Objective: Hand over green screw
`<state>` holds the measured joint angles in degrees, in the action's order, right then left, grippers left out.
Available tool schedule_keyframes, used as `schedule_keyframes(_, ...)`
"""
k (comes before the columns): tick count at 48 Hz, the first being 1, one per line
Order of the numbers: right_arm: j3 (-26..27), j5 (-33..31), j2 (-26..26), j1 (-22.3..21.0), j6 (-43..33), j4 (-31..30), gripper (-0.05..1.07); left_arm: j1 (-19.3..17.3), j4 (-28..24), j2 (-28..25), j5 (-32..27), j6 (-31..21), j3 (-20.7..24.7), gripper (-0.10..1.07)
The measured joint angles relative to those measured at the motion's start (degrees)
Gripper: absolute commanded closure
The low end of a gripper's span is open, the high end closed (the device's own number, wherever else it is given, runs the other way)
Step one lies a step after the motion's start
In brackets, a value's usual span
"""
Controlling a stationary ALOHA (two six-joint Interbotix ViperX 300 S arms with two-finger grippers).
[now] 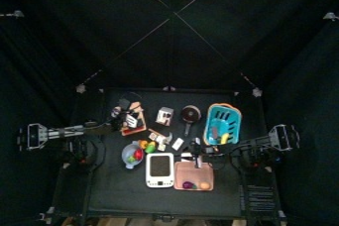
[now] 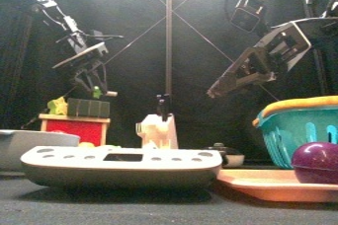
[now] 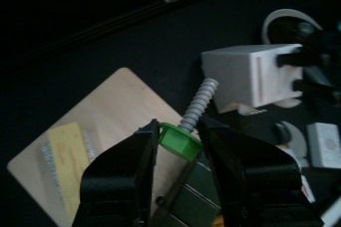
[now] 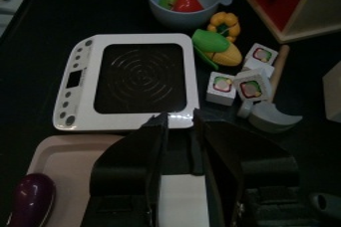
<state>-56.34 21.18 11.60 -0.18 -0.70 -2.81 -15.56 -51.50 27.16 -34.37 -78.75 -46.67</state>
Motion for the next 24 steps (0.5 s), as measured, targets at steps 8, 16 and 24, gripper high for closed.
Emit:
schedule_keyframes(8, 0.4, 0.1, 0.0, -0.9, -0.1, 0.5, 0.34, 3.6, -1.1, 1.9, 5.7, -0.1, -0.8, 0.34)
schedule_keyframes(16, 1.2, 0.2, 0.9, -0.9, -0.2, 0.9, 0.33, 7.5, -5.1, 2.1, 13.5, 0.1, -2.5, 0.34)
schedule_keyframes(24, 1.8, 1.7, 2.5, -1.0, -0.2, 3.0, 0.33, 11.1, -6.0, 1.6, 20.5, -0.4, -3.3, 0.34)
